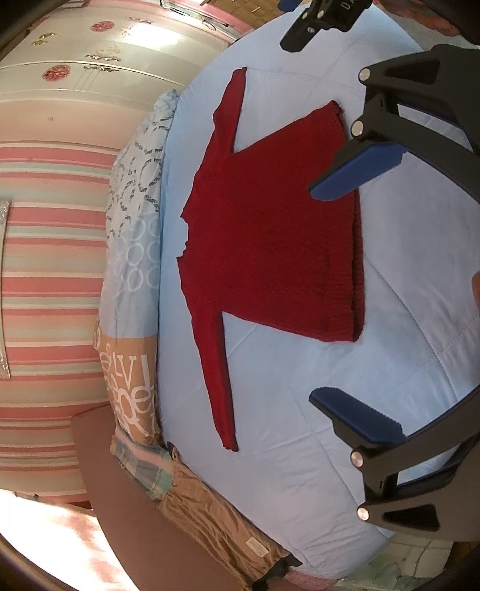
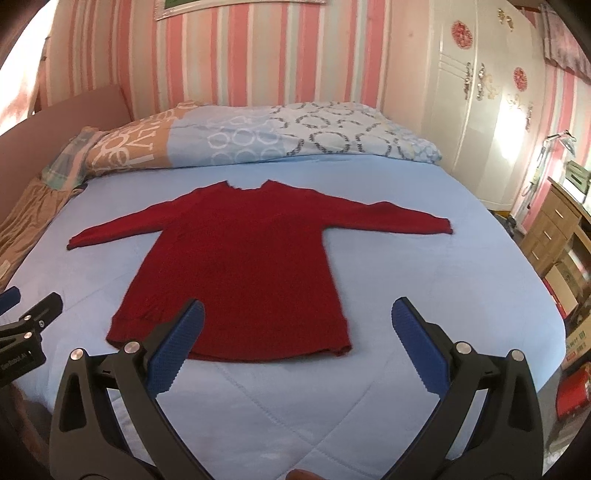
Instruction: Fold small clothes
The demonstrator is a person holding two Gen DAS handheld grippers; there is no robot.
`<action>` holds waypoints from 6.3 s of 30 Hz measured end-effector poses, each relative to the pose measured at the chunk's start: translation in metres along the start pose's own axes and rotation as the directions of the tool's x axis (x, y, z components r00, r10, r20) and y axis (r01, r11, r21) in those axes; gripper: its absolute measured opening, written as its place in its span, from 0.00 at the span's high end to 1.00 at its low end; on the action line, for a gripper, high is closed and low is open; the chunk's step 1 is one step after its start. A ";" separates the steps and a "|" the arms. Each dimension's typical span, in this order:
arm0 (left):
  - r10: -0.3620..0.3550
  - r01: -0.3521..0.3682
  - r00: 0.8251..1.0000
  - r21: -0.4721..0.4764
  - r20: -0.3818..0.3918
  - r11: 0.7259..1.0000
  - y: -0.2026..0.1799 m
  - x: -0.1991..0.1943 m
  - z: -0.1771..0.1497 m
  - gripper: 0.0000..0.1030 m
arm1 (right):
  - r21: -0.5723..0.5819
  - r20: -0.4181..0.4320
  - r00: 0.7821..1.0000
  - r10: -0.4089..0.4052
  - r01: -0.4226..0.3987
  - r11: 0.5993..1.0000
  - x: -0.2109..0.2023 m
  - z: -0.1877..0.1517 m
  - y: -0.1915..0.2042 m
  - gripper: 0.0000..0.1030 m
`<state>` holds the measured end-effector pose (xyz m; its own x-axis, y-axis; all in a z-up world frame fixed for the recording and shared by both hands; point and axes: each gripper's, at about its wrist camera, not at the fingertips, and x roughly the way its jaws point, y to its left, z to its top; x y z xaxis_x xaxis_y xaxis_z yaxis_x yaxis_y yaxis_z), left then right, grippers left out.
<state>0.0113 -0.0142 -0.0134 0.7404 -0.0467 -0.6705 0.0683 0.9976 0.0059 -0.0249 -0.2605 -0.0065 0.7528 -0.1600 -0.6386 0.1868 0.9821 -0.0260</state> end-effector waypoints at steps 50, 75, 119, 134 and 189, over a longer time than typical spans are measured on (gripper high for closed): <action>-0.016 0.012 0.999 0.085 0.042 0.996 -0.210 0.207 0.100 0.01 | 0.085 0.019 0.995 -0.098 0.097 0.992 0.257 0.084 -0.310 0.13; 0.012 -0.014 1.000 0.106 0.015 0.994 -0.230 0.301 0.102 0.01 | 0.326 -0.278 0.961 0.005 0.090 0.941 0.460 0.090 -0.440 0.70; 0.141 -0.140 0.990 -0.058 0.023 0.989 0.036 0.309 0.124 0.01 | -0.075 -0.123 0.898 0.423 -0.433 0.898 0.436 0.205 0.079 0.84; 0.189 -0.191 0.982 -0.093 -0.026 0.977 0.094 0.332 0.109 0.02 | -0.170 -0.228 0.835 0.501 -0.540 0.824 0.473 0.156 0.242 0.84; 0.268 -0.260 0.963 -0.138 0.035 0.956 0.325 0.358 0.102 0.01 | -0.182 -0.100 0.876 0.473 -0.483 0.856 0.393 0.160 0.199 0.21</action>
<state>0.3668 0.2884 -0.1752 0.7549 0.2201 -0.6177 -0.2200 0.9724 0.0776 0.4094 -0.1442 -0.1393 0.6844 0.3340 -0.6481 -0.3187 0.9365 0.1461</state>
